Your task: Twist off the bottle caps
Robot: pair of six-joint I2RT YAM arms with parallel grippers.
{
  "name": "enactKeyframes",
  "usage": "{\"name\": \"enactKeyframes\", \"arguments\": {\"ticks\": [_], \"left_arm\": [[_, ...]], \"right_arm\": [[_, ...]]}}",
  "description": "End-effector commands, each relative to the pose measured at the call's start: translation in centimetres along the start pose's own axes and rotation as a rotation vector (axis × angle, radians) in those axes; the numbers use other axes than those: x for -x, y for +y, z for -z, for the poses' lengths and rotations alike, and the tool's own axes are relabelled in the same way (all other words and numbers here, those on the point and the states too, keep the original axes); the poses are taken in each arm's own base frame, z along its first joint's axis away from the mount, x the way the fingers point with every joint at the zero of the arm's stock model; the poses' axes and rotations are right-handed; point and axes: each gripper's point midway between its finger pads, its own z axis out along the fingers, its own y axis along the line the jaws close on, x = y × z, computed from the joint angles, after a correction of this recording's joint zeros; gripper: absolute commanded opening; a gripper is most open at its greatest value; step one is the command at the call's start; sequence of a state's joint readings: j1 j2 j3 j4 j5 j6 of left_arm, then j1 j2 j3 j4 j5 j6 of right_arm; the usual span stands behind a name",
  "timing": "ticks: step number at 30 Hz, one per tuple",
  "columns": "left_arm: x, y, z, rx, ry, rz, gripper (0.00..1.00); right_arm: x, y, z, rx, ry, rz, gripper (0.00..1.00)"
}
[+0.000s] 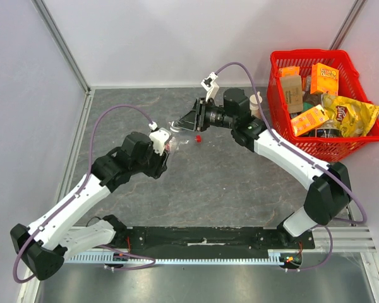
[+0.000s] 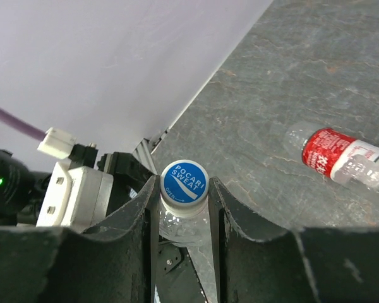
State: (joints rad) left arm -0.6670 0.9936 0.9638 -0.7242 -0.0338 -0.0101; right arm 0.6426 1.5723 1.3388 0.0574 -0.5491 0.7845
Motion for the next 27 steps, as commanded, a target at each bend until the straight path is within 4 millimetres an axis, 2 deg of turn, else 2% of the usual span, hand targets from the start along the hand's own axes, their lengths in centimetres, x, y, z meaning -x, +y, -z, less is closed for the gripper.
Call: {"name": "enactKeyframes", "arguments": {"ticks": [1,11,27], "left_arm": [[2.1,-3.8,0.8,-0.211,-0.106,-0.023,0.02],[3.2,-5.8,2.7,-0.34,-0.172,-0.091,0.02],[5.6,-9.7,8.1,-0.586,-0.335,-0.162,0.02]], "right_arm": [[1.3,7.5,2.4,0.267,-0.035,0.142,0.0],[0.4,10.0,5.3,0.366,-0.014,0.323,0.0],[-0.1,16.1,10.3,0.612,-0.025,0.533,0.0]]}}
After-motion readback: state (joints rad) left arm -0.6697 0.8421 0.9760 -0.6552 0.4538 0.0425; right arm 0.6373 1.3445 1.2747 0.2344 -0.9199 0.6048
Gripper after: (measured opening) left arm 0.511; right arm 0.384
